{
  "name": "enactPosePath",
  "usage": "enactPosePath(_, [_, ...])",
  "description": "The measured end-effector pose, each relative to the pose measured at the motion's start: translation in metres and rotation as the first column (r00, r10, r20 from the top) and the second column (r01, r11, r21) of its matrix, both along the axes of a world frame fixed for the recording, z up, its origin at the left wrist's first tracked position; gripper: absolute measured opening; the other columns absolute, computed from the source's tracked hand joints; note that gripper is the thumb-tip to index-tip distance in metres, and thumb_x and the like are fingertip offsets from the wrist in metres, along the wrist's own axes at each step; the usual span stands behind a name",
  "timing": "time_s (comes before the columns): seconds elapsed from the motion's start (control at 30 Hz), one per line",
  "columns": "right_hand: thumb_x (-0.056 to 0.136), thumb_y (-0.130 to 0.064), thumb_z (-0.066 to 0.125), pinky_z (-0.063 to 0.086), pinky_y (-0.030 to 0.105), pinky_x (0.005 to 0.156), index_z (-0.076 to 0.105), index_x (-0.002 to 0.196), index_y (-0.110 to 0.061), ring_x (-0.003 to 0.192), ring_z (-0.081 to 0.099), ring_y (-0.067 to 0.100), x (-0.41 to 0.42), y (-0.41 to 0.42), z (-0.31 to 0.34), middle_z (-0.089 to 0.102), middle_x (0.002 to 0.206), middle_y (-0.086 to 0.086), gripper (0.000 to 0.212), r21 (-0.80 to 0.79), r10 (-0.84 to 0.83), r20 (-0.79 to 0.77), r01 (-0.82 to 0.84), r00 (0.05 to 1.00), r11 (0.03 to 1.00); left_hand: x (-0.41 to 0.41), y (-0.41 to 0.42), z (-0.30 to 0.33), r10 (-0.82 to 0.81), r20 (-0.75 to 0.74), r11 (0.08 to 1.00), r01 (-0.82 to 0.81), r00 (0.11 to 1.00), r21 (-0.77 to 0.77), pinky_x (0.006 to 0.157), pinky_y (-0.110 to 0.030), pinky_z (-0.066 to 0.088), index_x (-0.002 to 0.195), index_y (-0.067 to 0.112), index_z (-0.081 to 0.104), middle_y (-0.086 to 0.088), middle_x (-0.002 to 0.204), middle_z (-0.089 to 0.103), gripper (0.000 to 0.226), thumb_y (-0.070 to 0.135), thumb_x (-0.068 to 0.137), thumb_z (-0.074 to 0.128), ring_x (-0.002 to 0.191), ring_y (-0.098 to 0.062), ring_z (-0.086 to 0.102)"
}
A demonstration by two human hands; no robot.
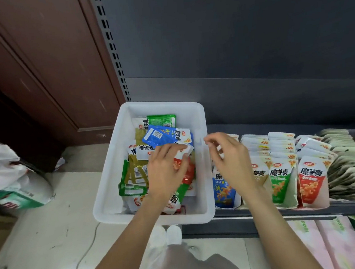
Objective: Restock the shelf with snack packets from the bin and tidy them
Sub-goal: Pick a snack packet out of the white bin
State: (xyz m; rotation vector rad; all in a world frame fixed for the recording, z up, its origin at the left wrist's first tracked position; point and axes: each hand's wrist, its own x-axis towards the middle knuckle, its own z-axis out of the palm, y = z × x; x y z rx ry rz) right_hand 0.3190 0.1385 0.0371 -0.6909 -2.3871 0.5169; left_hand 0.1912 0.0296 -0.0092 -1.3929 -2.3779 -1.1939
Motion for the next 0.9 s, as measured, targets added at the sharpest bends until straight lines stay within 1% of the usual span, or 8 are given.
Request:
enactPosePath(0.1, [0.093,-0.017,0.054,0.051,0.034,0.077,0.062,0.109,-0.016,0.091,0.063,0.018,-0.056,-0.003,-0.015,0.066,0.108,0.0,0.018,-0.101,0.142,0.202,-0.123,0.969,0.987,-0.033,-0.022,-0.011,0.129,-0.048,0.987,-0.133,0.99,-0.086,0.084,-0.034,0.043,0.099,0.017,0.068,0.002,0.1,0.068,0.028,0.034,0.084,0.052,0.098,-0.021,0.057])
enactPosePath(0.23, [0.094,-0.027,0.055,0.04,0.037,0.1,0.046,0.135,-0.014,0.125,0.044,0.025,-0.123,0.002,-0.054,0.045,0.14,0.007,0.045,-0.161,0.208,0.536,-0.143,0.818,0.977,-0.067,-0.042,-0.03,0.163,-0.032,0.891,-0.162,0.986,-0.424,0.101,-0.038,0.035,0.119,0.019,0.06,-0.001,0.125,0.059,0.037,0.032,0.084,0.061,0.122,-0.023,0.048])
enactPosePath(0.37, [0.088,-0.037,0.063,0.041,0.043,0.097,0.032,0.14,-0.012,0.126,0.04,0.033,-0.153,0.007,-0.08,0.037,0.141,0.015,0.066,-0.161,0.174,0.693,-0.085,0.699,0.983,-0.076,-0.049,-0.038,0.146,0.002,0.8,-0.117,0.989,-0.588,0.116,-0.034,0.012,0.139,0.023,0.042,0.005,0.15,0.035,0.05,0.039,0.092,0.047,0.14,-0.013,0.024])
enactPosePath(0.5, [0.094,-0.021,0.054,0.046,0.038,0.078,0.038,0.132,-0.006,0.105,0.056,0.032,-0.157,0.008,-0.084,0.055,0.12,0.017,0.045,-0.089,0.145,0.692,-0.115,0.707,0.989,-0.078,-0.05,-0.041,0.122,-0.013,0.752,-0.101,0.992,-0.651,0.117,-0.035,0.01,0.141,0.026,0.038,0.007,0.152,0.03,0.049,0.042,0.095,0.04,0.142,-0.012,0.02])
enactPosePath(0.6, [0.097,-0.01,0.038,0.044,0.038,0.066,0.046,0.124,-0.003,0.086,0.064,0.034,-0.149,0.011,-0.067,0.067,0.098,0.016,0.028,0.064,0.035,0.61,-0.094,0.792,0.993,-0.078,-0.051,-0.035,0.144,0.01,0.817,-0.114,0.989,-0.566,0.114,-0.035,0.018,0.139,0.023,0.042,0.004,0.145,0.041,0.049,0.04,0.093,0.048,0.136,-0.015,0.032])
enactPosePath(0.7, [0.099,-0.021,0.045,0.046,0.037,0.066,0.058,0.116,-0.01,0.081,0.065,0.036,-0.127,0.017,-0.039,0.07,0.088,0.015,0.024,0.046,0.068,0.412,-0.095,0.909,0.994,-0.075,-0.05,-0.01,0.154,0.087,0.982,-0.143,0.984,-0.123,0.105,-0.029,0.032,0.134,0.014,0.046,-0.003,0.134,0.051,0.054,0.036,0.087,0.058,0.124,-0.02,0.045])
enactPosePath(0.77, [0.093,-0.03,0.058,0.046,0.034,0.068,0.069,0.108,-0.018,0.08,0.066,0.03,-0.107,0.018,-0.015,0.073,0.087,0.008,0.022,-0.065,0.213,0.294,-0.203,0.932,0.977,-0.074,-0.048,0.015,0.082,0.029,0.991,-0.085,0.996,0.102,0.106,-0.021,0.03,0.133,0.011,0.046,0.0,0.132,0.05,0.057,0.036,0.084,0.06,0.124,-0.014,0.041])
enactPosePath(0.9, [0.078,-0.036,0.074,0.045,0.029,0.061,0.076,0.086,-0.025,0.064,0.061,0.013,-0.073,0.012,0.027,0.072,0.074,-0.004,0.014,-0.193,0.446,0.282,-0.405,0.85,0.894,-0.078,-0.041,0.051,-0.22,0.1,0.942,0.238,0.97,-0.235,0.098,-0.032,0.041,0.127,0.024,0.055,0.004,0.119,0.063,0.057,0.05,0.078,0.064,0.111,-0.011,0.053])
